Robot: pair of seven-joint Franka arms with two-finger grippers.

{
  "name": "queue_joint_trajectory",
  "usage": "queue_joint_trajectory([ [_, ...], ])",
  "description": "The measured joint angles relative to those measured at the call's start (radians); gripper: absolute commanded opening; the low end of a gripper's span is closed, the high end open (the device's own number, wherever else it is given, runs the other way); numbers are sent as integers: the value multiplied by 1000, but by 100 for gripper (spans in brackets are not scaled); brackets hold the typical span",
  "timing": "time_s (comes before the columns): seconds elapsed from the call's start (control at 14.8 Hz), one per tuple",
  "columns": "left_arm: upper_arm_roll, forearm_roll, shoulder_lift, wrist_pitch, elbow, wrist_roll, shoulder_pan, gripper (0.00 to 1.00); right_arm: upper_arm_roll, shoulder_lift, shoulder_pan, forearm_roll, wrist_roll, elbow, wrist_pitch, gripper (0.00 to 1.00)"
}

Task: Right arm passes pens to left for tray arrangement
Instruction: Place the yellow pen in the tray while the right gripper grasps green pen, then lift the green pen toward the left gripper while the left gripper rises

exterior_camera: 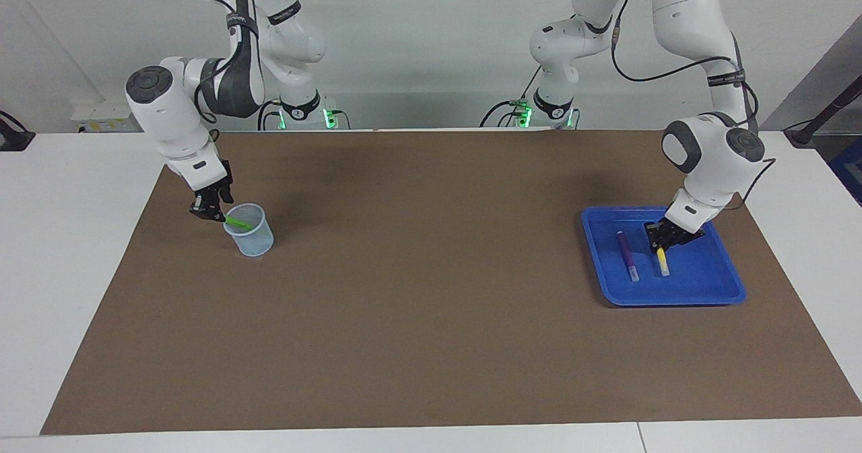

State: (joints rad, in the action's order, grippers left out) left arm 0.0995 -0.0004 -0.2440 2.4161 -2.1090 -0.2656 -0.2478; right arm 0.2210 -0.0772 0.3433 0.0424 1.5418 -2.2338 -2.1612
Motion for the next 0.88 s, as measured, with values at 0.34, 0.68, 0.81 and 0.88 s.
queue_joint_trajectory([
  [0.34,2,0,-3,52,-22,3,0,37,0,13,0,0,1,-21,-48,43],
  [0.68,10,0,-6,68,-23,8,4,56,0,21,0,0,1,-22,-50,23],
  [0.81,10,0,-6,66,-18,8,4,56,0,21,0,0,1,-22,-50,3],
  [0.88,10,0,-6,61,-12,8,4,56,0,22,0,0,1,-22,-50,0],
])
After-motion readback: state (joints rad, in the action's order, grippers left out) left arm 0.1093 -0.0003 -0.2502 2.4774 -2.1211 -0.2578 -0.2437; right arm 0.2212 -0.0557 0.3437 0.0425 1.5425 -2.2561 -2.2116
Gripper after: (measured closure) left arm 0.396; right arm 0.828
